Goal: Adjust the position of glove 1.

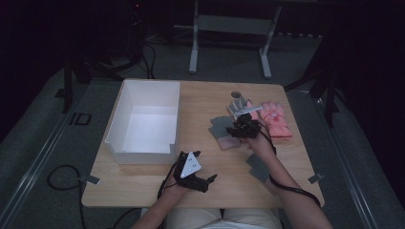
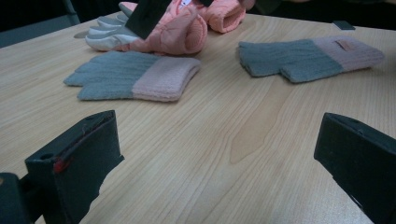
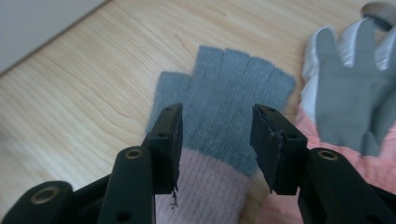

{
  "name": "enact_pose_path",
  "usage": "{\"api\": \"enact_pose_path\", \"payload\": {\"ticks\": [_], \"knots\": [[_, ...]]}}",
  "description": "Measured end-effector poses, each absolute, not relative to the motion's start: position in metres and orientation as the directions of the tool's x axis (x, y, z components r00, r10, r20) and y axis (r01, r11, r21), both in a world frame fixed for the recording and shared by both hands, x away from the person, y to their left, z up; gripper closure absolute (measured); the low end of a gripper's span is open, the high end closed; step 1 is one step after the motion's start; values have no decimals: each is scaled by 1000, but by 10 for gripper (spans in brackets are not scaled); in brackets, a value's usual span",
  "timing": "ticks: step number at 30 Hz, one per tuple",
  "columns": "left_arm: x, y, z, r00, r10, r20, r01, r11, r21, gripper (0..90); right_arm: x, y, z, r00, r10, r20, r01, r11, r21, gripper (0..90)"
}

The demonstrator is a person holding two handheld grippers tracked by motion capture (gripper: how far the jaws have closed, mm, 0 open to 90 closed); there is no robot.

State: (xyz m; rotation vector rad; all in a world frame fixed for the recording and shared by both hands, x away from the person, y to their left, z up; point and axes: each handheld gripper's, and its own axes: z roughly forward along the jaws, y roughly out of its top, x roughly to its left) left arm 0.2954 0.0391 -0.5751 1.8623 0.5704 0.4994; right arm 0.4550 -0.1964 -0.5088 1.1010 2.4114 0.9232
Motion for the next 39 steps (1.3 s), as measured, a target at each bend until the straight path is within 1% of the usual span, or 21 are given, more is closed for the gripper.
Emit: {"api": "enact_pose_path", "payload": {"ticks": [4,10,15,16,17,20,22,27,31,34,36,39], "knots": [[295,39,-575,798,598,74,148,-314,938,0,465,-194,-519,-647,763,-6,576,494,651,573],[295,39,-575,799,597,70,150,-312,938,1,476,-186,-529,-650,760,-6,594,513,620,581],[295,39,-575,800,595,76,147,-318,937,0,482,-179,-540,-637,769,-46,615,544,571,565],[295,39,-575,801,594,77,146,-319,936,1,482,-178,-542,-639,768,-50,611,546,574,568],[294,39,-575,801,594,78,146,-319,936,1,482,-178,-543,-634,772,-43,616,538,576,580],[294,38,-575,799,597,79,148,-322,935,0,483,-176,-542,-621,783,-34,633,526,567,652],[294,38,-575,799,595,80,147,-323,935,0,483,-175,-542,-628,777,-47,625,540,564,695],[294,39,-575,798,597,80,147,-322,935,1,482,-172,-539,-589,808,-30,658,501,562,829],[294,39,-575,798,598,76,151,-320,935,1,472,-171,-531,-597,801,36,666,471,578,838],[294,39,-575,797,599,77,150,-321,935,1,458,-173,-515,-590,805,67,656,429,620,840],[294,39,-575,797,599,78,149,-320,936,1,444,-176,-501,-570,817,90,657,387,647,840],[293,38,-575,797,599,81,148,-323,935,1,417,-182,-480,-560,812,166,649,305,697,839]]}}
